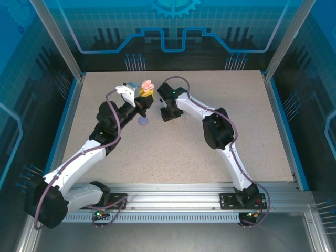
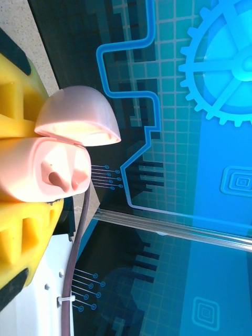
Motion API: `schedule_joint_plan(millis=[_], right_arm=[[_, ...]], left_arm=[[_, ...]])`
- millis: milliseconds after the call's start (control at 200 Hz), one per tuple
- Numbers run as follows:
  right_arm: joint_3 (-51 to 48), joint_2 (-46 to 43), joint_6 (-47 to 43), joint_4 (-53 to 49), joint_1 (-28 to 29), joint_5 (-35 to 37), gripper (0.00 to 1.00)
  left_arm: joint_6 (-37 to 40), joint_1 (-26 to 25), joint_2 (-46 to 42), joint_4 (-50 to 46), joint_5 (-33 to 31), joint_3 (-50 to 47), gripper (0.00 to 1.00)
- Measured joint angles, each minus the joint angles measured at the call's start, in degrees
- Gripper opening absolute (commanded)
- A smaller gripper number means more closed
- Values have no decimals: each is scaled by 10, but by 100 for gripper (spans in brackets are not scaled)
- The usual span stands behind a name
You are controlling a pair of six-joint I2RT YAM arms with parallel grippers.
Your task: Insert wireless bluetooth earbuds into charging case
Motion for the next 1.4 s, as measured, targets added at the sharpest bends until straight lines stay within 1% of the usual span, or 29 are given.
schedule_joint_plan(millis=[810, 1166, 1401], right_arm=[[3, 8, -3, -6, 2, 11, 34], [12, 13, -5, -12, 8, 17, 27], [13, 13, -7, -12, 10, 18, 18]], left_arm=[[10, -4, 0, -4, 0, 0, 0], [11, -5, 0, -4, 0, 0, 0], [11, -7, 0, -4, 0, 0, 0]])
